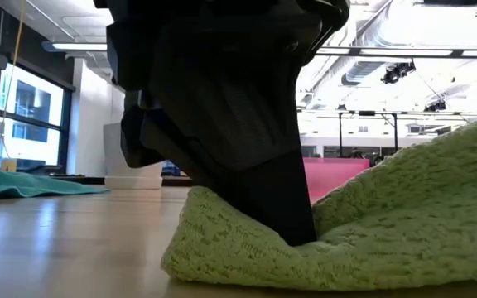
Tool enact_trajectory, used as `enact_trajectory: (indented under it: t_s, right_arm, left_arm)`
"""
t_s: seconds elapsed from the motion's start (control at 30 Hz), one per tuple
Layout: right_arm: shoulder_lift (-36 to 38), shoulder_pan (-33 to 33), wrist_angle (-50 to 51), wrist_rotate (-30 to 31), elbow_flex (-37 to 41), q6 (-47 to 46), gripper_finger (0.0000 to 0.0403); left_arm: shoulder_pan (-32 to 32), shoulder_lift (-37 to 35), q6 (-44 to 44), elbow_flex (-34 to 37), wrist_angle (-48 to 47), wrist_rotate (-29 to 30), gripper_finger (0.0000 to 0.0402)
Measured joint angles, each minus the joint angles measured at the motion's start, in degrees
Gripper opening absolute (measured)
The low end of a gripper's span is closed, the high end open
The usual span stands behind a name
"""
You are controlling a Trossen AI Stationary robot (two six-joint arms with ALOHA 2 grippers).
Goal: Roll microfiber towels into tight, uniform cylinder then place into a basket
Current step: Roll the light green microfiber cloth
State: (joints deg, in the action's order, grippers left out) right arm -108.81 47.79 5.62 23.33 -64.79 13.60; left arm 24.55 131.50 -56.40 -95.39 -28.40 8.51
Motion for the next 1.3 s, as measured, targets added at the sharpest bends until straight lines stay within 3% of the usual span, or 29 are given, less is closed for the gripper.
enact_trajectory:
  t_s: [0.43, 0.83, 0.93, 1.1, 1.3]
  right_arm:
    - [-0.82, -6.68, 14.53, -2.53, -0.04, -14.53, 0.0126]
    - [4.7, -1.55, 12.74, -2.87, -0.02, -20.82, 0.0126]
    - [4.26, -0.19, 11.48, -2.97, -0.02, -20.6, 0.0126]
    - [2.12, 1.16, 10.21, 4.46, 0.02, -14.97, 0.0126]
    - [-1.74, -0.36, 8.15, 1.27, 0.02, -14.71, 0.0142]
  left_arm:
    - [0.22, 0.02, 0.03, -0.04, 0.33, 0.53, 0.0]
    - [0.22, 0.02, 0.03, -0.07, 0.33, 0.53, 0.0]
    - [0.22, 0.02, 0.03, -0.04, 0.39, 0.51, 0.0]
    - [0.24, 0.02, 0.04, -0.02, 0.71, 0.53, 0.0]
    - [0.24, 0.02, 0.07, -0.02, 0.94, 0.51, 0.0]
